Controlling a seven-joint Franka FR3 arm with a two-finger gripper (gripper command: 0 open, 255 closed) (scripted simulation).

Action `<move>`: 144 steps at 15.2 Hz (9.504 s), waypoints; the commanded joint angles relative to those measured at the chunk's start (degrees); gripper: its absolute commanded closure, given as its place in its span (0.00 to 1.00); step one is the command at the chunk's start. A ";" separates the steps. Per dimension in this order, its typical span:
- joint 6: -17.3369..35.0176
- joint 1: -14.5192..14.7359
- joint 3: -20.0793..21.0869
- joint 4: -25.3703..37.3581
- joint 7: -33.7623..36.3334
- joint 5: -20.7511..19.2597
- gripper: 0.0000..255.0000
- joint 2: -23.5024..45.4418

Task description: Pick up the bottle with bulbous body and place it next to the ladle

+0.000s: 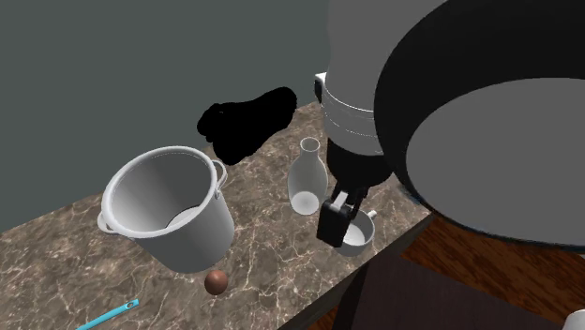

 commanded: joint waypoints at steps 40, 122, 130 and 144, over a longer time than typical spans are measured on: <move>19.25 -3.60 -11.88 17.46 -14.76 4.65 1.00 33.68; -14.67 9.05 -2.82 58.12 7.85 6.42 1.00 40.19; -10.00 13.68 0.65 59.55 15.89 7.11 1.00 46.12; -3.37 18.91 3.78 64.37 24.12 7.78 1.00 57.33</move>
